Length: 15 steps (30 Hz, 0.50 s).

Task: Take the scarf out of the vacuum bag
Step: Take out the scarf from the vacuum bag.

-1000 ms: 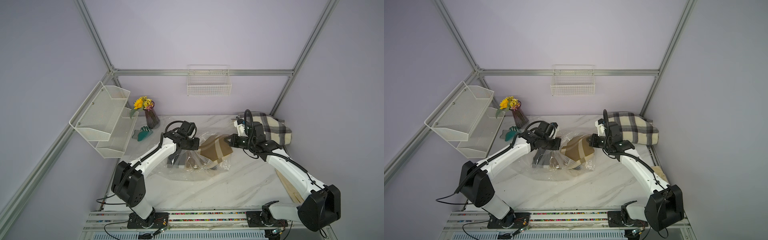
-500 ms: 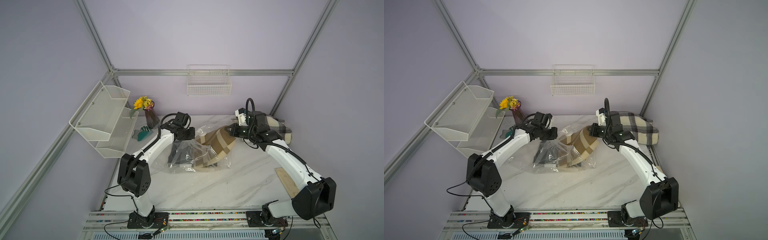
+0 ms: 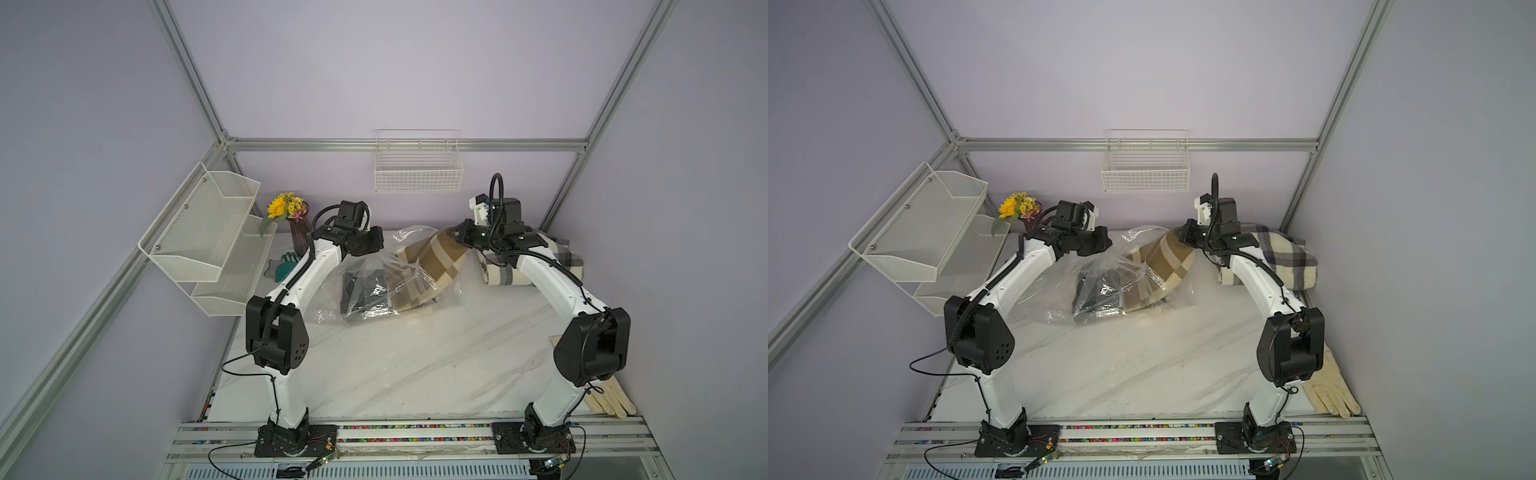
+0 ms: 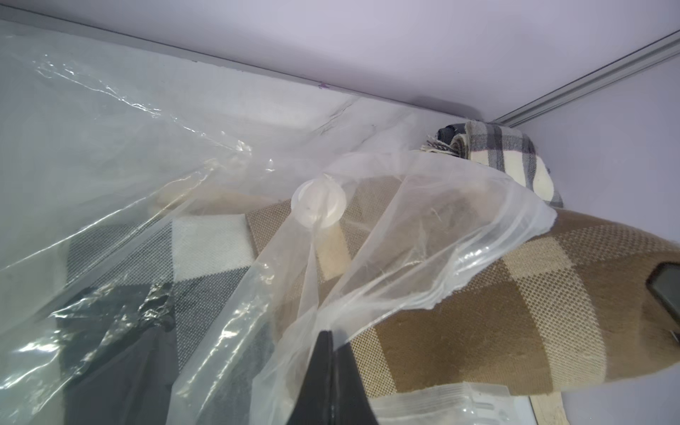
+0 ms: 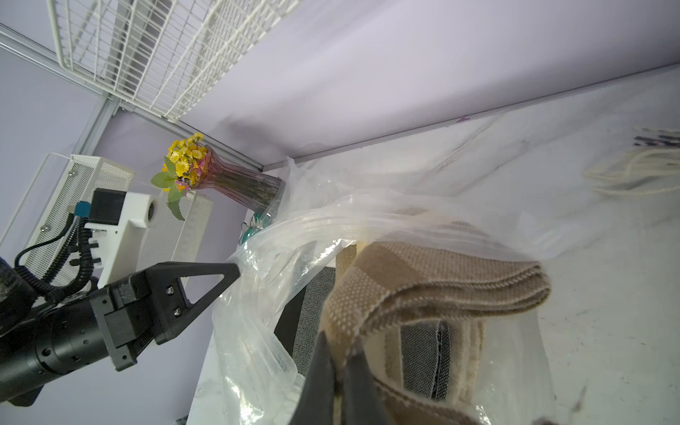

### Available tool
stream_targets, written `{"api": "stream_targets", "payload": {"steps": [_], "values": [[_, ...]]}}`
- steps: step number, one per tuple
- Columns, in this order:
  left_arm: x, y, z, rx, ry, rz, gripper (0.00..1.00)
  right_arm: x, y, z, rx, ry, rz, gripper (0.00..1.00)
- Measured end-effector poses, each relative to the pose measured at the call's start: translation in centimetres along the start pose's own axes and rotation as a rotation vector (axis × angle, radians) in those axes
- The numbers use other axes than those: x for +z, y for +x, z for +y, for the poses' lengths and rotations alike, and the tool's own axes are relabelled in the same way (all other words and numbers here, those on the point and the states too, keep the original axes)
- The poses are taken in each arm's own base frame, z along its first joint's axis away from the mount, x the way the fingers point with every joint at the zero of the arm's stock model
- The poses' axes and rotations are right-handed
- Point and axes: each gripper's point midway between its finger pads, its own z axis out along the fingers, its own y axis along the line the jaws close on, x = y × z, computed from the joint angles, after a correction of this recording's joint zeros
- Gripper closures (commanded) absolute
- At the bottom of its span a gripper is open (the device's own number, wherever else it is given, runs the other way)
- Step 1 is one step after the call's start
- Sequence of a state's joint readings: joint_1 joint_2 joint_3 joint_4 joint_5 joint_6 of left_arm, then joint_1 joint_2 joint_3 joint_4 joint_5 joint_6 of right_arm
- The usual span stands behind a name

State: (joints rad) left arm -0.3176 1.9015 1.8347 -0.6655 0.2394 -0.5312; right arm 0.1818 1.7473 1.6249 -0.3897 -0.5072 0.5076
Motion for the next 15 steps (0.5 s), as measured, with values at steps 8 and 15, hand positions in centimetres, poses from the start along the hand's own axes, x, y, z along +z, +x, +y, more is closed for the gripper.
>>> {"api": "stream_targets", "payload": {"steps": [8, 15], "values": [[0.2, 0.3, 0.0, 0.001, 0.009, 0.013, 1.0, -3.0, -0.7, -2.3, 0.081, 0.034, 0.014, 1.0], [0.6, 1.0, 0.4, 0.011, 0.005, 0.034, 1.0, -7.1, -0.5, -4.9, 0.111, 0.171, 0.01, 1.0]]}}
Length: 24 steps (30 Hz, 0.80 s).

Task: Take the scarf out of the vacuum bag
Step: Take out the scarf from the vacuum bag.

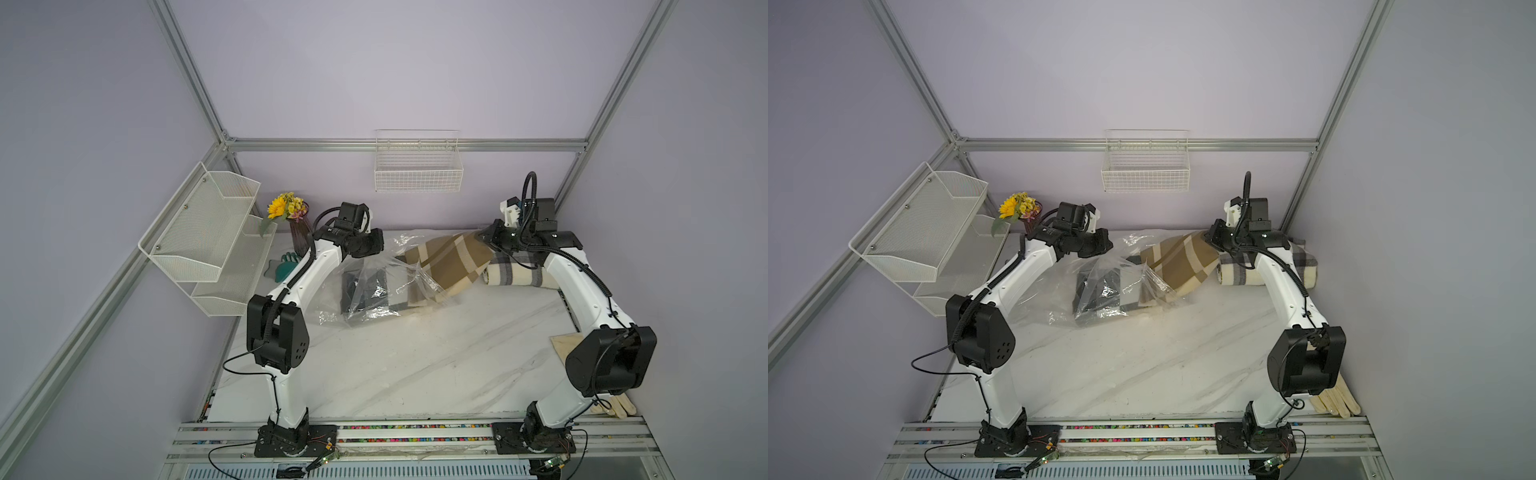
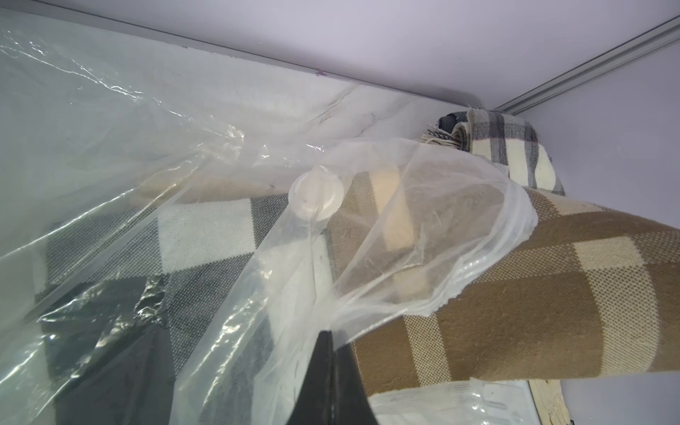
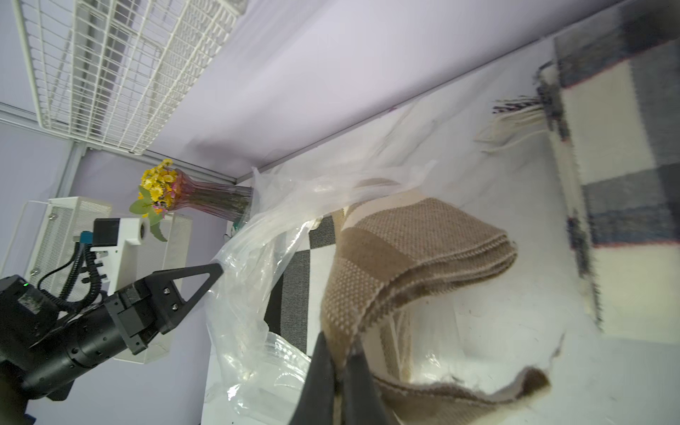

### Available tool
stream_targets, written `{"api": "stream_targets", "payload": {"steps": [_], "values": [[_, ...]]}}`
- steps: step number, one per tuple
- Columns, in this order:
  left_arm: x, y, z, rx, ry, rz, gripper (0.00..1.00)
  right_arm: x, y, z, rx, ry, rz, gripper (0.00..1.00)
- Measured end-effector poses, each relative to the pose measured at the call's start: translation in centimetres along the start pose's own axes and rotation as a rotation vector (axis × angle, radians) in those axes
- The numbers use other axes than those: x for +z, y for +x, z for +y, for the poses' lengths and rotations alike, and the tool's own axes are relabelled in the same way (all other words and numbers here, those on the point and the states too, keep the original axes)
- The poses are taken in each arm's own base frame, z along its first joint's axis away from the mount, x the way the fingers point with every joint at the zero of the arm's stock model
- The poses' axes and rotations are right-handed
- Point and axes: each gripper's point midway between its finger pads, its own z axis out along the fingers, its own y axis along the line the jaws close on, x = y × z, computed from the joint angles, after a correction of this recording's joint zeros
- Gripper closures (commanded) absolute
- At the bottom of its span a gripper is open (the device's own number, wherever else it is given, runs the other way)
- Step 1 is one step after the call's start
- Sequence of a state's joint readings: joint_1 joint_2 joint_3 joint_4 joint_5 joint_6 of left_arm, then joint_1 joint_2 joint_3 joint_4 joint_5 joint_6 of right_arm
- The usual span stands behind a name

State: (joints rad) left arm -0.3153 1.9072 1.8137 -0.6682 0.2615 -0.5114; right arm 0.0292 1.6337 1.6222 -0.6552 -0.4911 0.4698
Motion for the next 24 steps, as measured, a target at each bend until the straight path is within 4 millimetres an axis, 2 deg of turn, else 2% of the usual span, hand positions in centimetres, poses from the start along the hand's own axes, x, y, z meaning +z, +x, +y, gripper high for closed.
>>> {"api": "stream_targets", "payload": {"steps": [6, 9, 19, 24], "values": [[0.0, 0.1, -0.1, 0.014, 0.005, 0.003, 1.0, -0.8, 0.4, -3.6, -0.02, 0.178, -0.002, 1.0], [0.0, 0.1, -0.1, 0.022, 0.009, 0.005, 1.0, -1.4, -0.1, -5.7, -0.027, 0.28, -0.028, 1.0], [-0.1, -0.1, 0.4, 0.025, 0.007, 0.008, 1.0, -3.0, -2.5, -11.2, -0.01, 0.524, -0.129, 1.0], [-0.1, -0.1, 0.4, 0.026, 0.007, 0.009, 1.0, -3.0, -4.1, -12.6, 0.018, 0.571, -0.202, 1.0]]}}
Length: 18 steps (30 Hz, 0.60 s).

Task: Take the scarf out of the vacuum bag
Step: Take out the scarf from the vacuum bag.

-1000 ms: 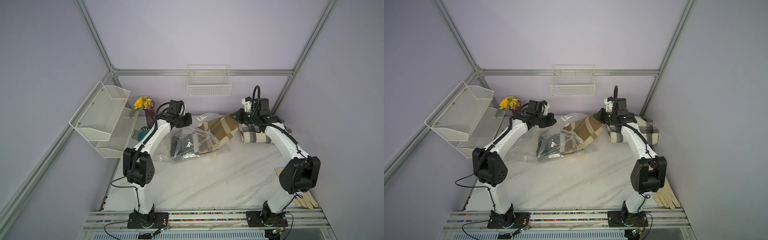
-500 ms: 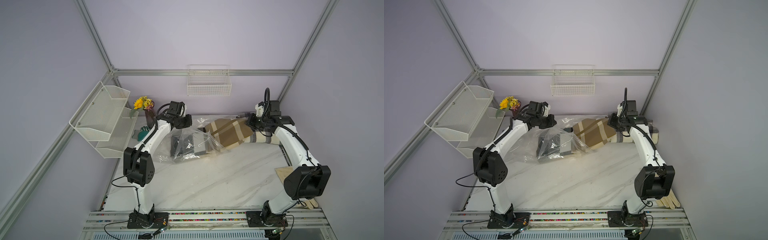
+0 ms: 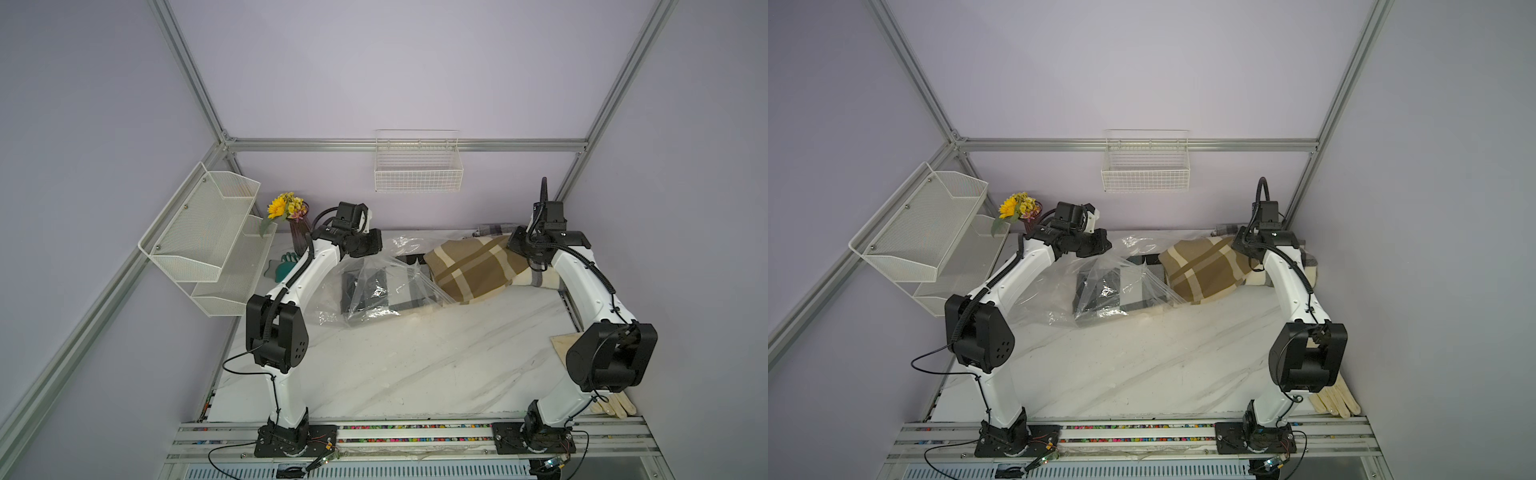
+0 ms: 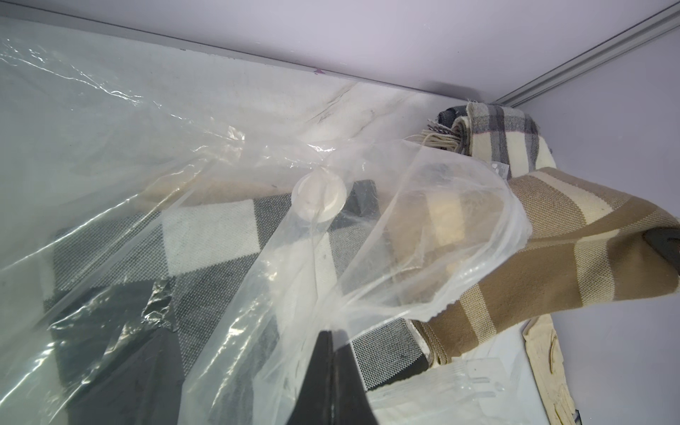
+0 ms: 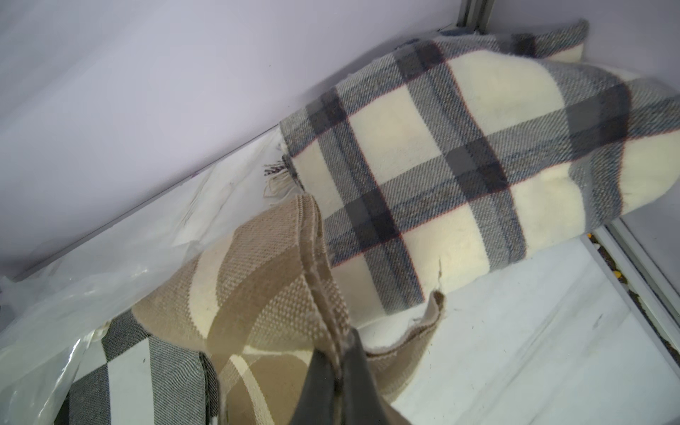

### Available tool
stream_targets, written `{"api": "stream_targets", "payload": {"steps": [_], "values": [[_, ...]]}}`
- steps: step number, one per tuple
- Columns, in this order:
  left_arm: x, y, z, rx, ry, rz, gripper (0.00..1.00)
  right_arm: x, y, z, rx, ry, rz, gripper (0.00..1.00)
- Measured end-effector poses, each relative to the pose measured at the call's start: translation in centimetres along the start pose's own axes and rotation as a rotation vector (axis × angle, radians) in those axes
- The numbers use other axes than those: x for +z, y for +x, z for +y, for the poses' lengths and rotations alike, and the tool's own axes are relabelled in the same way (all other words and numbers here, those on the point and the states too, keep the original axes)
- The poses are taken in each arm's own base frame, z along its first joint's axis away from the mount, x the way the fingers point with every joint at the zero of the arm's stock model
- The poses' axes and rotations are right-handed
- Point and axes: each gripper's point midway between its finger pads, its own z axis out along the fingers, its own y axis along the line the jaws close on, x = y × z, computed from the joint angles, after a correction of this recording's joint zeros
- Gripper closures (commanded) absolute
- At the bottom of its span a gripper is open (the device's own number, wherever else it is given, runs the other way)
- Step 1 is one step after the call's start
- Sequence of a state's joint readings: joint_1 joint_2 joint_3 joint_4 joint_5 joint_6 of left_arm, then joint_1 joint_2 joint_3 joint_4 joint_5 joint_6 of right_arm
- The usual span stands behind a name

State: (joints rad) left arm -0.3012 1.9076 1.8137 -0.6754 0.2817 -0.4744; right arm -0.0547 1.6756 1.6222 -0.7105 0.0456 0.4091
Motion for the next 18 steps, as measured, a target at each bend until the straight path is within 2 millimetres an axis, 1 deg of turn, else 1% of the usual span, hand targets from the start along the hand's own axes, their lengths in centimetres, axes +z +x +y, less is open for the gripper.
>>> {"api": "stream_targets", "payload": {"steps": [2, 4, 7, 12, 14, 18], "values": [[0.0, 0.0, 0.0, 0.0, -0.001, 0.0, 1.0, 0.5, -0.7, -0.5, 0.045, 0.001, -0.041, 1.0], [0.0, 0.0, 0.0, 0.003, -0.002, 0.001, 1.0, 1.3, -1.2, -1.3, 0.106, 0.005, -0.076, 1.0], [0.0, 0.0, 0.2, 0.004, -0.004, 0.003, 1.0, 2.4, -1.3, -2.6, 0.193, 0.007, -0.11, 1.0], [-0.1, -0.1, 0.6, -0.002, -0.013, 0.001, 1.0, 3.9, -1.9, -3.7, 0.348, -0.027, -0.196, 1.0], [-0.1, -0.1, 0.7, -0.004, -0.015, 0.002, 1.0, 4.1, -1.9, -4.3, 0.416, -0.039, -0.229, 1.0], [-0.1, 0.0, 0.8, -0.006, -0.018, 0.005, 1.0, 3.5, -2.3, -5.1, 0.564, -0.093, -0.305, 1.0]]}}
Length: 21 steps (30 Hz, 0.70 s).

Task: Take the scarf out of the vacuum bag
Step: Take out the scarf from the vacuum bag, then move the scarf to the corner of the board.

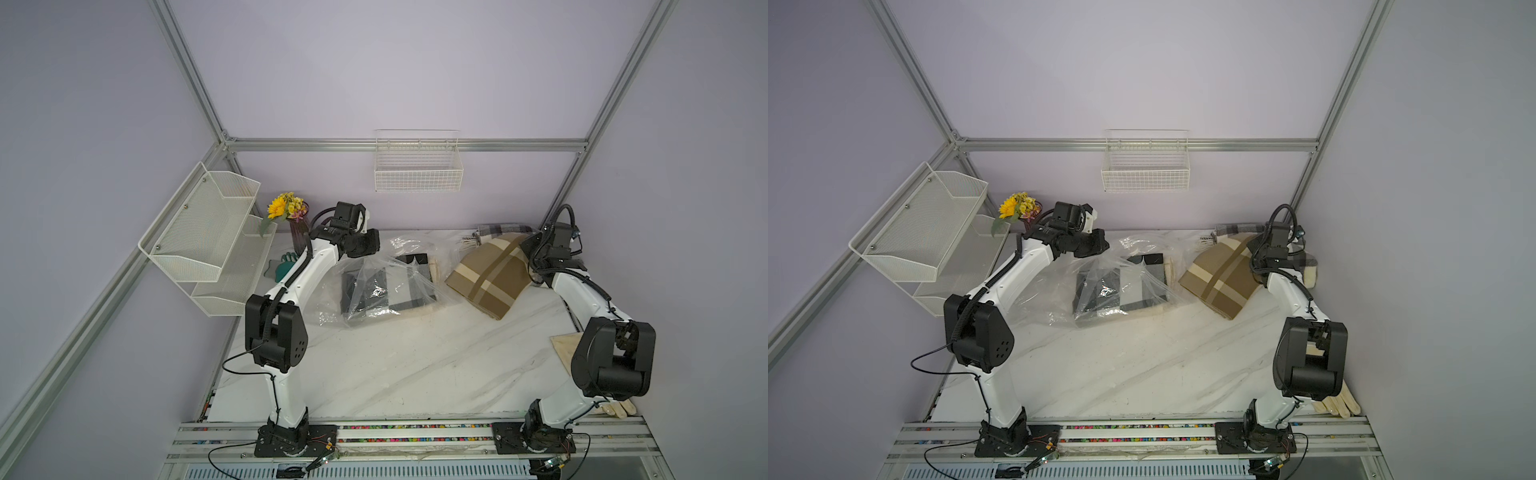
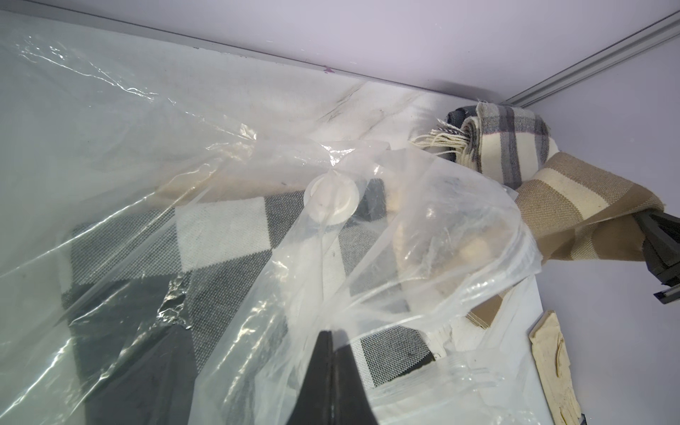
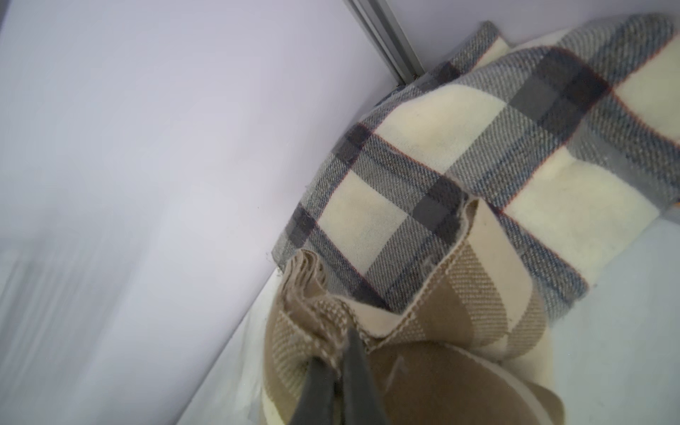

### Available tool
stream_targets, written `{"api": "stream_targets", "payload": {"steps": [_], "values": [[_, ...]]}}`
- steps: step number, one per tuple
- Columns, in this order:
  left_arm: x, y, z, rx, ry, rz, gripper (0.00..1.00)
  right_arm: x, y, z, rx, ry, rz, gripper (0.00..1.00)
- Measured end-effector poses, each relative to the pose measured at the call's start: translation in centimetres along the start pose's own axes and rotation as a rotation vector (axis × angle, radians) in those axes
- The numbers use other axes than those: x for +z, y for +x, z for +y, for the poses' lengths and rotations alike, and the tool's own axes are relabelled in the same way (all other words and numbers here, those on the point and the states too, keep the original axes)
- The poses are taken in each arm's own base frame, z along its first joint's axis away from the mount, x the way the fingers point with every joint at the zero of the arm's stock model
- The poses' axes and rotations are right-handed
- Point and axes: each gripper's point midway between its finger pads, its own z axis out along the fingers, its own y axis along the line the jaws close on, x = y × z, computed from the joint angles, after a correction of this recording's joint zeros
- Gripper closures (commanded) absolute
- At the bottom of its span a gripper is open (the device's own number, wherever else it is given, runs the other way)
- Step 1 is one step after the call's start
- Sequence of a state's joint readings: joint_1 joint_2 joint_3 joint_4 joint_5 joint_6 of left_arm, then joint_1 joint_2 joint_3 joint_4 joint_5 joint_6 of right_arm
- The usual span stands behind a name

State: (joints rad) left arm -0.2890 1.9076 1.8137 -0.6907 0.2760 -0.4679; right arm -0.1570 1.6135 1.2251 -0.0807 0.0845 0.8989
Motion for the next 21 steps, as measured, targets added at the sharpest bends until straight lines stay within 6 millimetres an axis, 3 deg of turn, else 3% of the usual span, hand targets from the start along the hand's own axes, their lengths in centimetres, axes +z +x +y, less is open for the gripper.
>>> {"api": "stream_targets", "payload": {"steps": [14, 21], "values": [[0.2, 0.4, 0.4, -0.005, -0.013, 0.011, 1.0, 0.3, -2.5, 5.5, 0.527, -0.404, 0.003, 1.0], [0.3, 0.6, 0.6, -0.007, -0.02, 0.015, 1.0, 3.1, -2.5, 4.4, 0.766, -0.527, 0.041, 1.0]]}}
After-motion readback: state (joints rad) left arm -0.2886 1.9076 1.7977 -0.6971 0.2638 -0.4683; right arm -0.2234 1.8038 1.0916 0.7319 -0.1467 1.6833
